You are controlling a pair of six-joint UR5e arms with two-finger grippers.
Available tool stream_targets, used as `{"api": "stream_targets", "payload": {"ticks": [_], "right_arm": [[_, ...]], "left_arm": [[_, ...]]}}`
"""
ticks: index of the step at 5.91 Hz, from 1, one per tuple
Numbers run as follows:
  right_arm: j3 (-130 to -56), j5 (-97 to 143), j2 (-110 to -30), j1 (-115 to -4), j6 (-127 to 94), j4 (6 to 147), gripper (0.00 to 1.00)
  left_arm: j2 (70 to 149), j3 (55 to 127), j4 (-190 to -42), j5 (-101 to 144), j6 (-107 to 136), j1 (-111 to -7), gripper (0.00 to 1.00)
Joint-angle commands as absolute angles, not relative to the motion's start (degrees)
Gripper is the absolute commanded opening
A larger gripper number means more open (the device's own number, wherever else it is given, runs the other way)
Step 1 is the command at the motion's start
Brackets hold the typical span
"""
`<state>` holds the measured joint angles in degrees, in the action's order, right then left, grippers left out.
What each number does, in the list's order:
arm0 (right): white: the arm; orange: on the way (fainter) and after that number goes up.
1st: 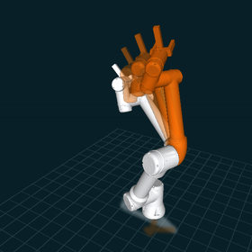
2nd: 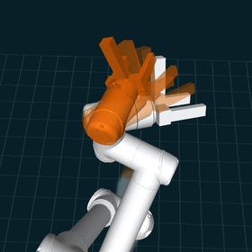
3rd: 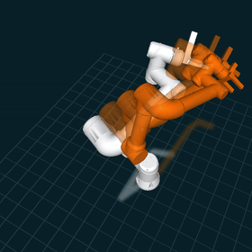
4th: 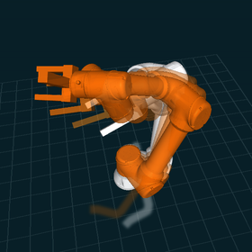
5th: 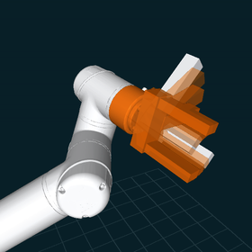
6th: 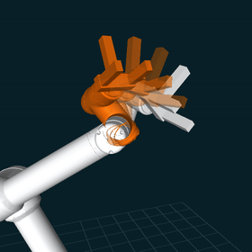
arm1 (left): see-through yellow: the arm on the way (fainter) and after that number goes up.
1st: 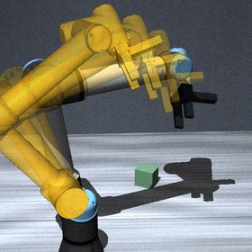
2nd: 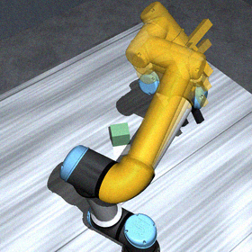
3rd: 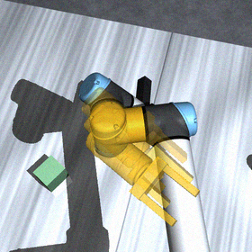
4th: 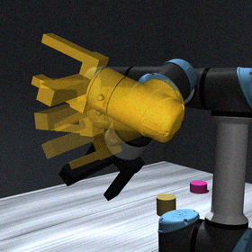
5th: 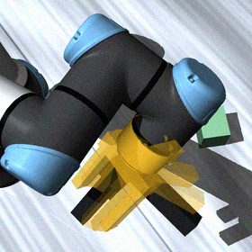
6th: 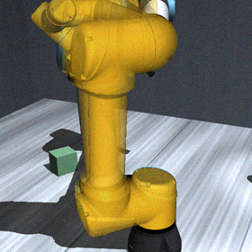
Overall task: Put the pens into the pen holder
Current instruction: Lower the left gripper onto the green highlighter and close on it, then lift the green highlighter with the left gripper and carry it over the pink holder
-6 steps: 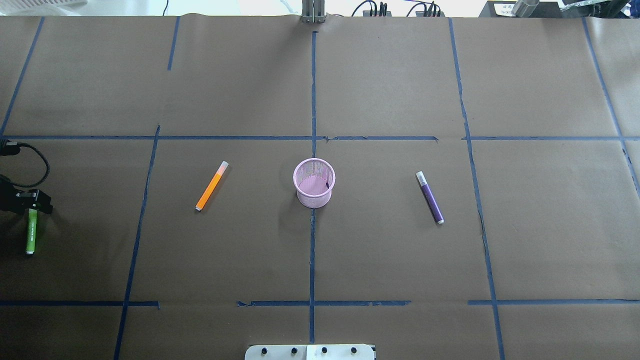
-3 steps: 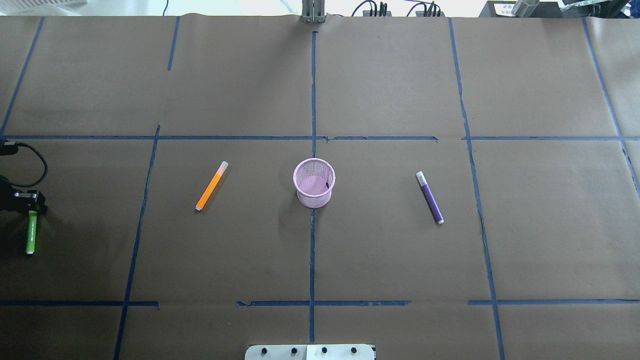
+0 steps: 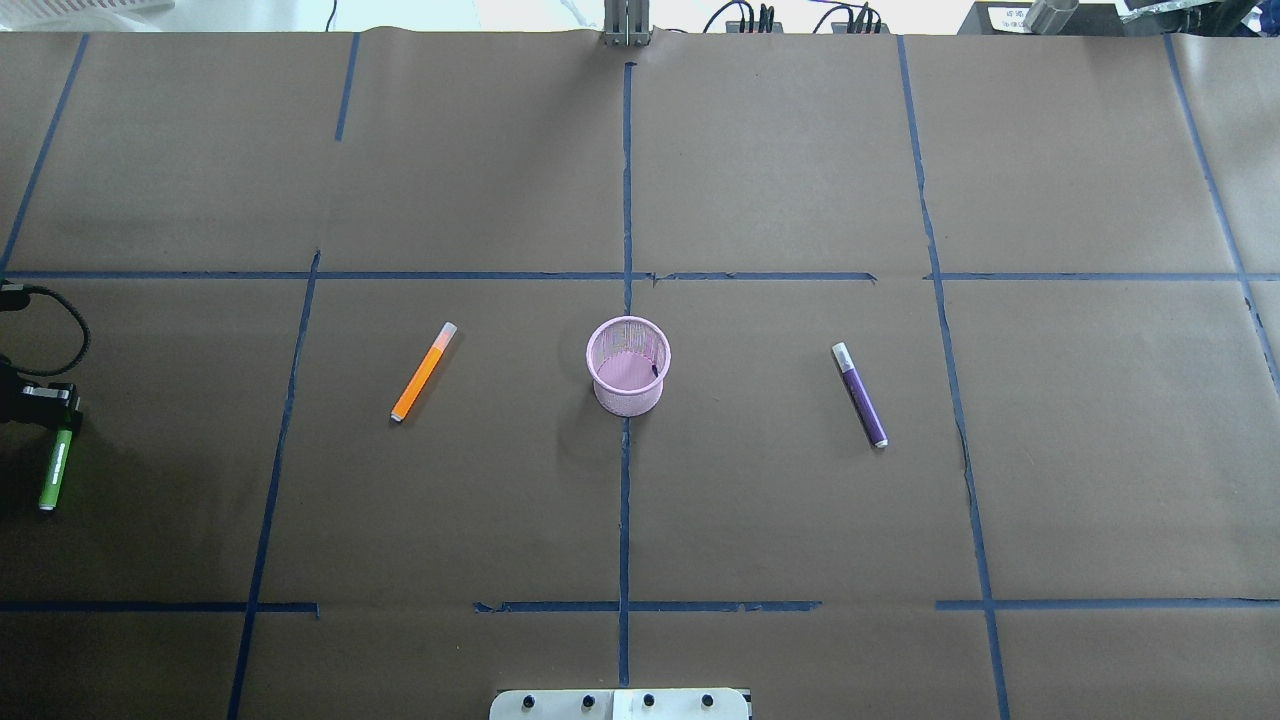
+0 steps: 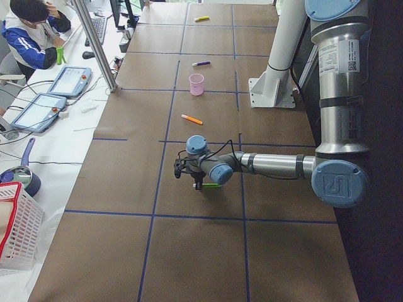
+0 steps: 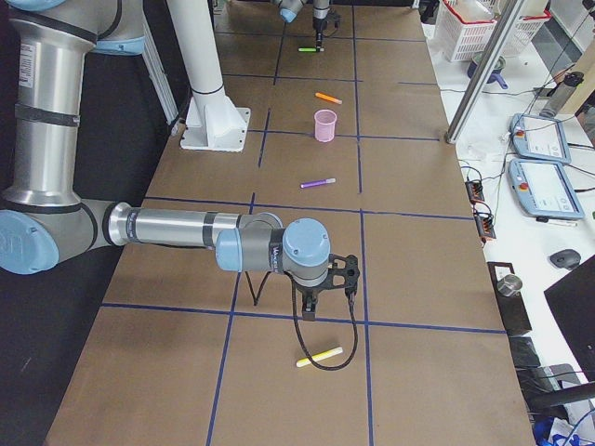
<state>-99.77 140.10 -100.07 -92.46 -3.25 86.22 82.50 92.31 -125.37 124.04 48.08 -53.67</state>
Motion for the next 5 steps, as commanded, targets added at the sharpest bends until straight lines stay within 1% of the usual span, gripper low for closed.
{"api": "stream_targets", "payload": {"ticks": [1,3,4,5], "right_arm": [[-99.7,140.1,-100.1,-92.5,-3.3,86.2,1.00],[-99.1,140.4,-100.1,-92.5,-3.3,86.2,1.00],[-99.2,142.0,-100.0,-92.5,-3.7,86.1,1.00],[-99.3,142.2,-99.8,-92.5,-4.0,86.0,1.00]], "left_arm": [[82.5,96.9,-125.2,124.1,47.6,-53.8,0.00],[90.7,99.8,-125.9,123.4,42.5,-54.2,0.00],[94.6,104.4,-125.4,117.7,42.0,-54.1,0.00],[101.4,105.8,-125.3,116.7,41.8,-53.6,0.00]]}}
